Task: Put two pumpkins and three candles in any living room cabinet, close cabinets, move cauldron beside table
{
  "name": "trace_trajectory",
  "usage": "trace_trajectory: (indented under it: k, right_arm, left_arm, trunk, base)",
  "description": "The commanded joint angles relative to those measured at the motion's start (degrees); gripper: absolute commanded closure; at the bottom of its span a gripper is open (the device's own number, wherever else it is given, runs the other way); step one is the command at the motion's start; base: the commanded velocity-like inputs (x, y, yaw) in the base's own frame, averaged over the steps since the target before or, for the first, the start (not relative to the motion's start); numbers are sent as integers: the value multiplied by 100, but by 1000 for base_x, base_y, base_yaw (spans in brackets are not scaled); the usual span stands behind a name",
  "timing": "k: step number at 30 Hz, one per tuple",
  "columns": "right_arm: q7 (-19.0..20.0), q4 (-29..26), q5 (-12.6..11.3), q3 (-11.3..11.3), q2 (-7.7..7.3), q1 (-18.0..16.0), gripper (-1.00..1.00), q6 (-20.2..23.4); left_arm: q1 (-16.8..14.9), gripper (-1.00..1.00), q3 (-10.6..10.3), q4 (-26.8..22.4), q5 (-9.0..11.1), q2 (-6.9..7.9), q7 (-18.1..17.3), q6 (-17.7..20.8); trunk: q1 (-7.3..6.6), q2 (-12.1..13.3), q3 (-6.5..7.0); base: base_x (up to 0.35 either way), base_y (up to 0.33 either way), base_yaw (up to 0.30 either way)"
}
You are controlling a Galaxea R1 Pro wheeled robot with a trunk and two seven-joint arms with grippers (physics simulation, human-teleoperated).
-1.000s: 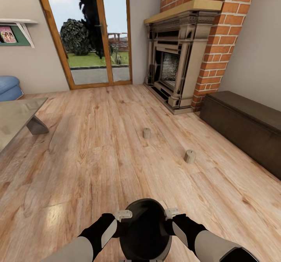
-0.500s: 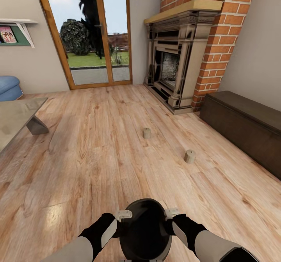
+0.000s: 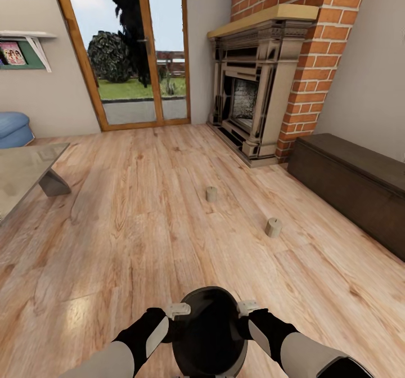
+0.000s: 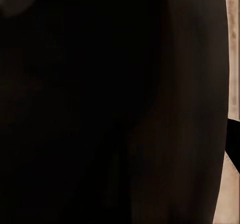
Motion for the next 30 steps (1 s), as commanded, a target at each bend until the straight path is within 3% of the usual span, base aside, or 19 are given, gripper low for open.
trace_trajectory:
  k: [1,27,30]
  right_arm:
    - [-2,-3,-45,61,-4,-3,100,24]
    - [-2,-3,-45,61,-4,-3,100,24]
    - [-2,-3,-45,61,-4,-3,100,23]
  left_arm:
    - [-1,100,-47,-12,23,4,50,28]
    - [-1,100,-47,-16,23,4,50,28]
    - [-1,100,-47,-17,23,4,50,28]
  trunk:
    - [-4,0,18]
    - [-71,34,594]
    - [-71,34,600]
  base:
    - [0,0,0]
    - [0,0,0]
    - [0,0,0]
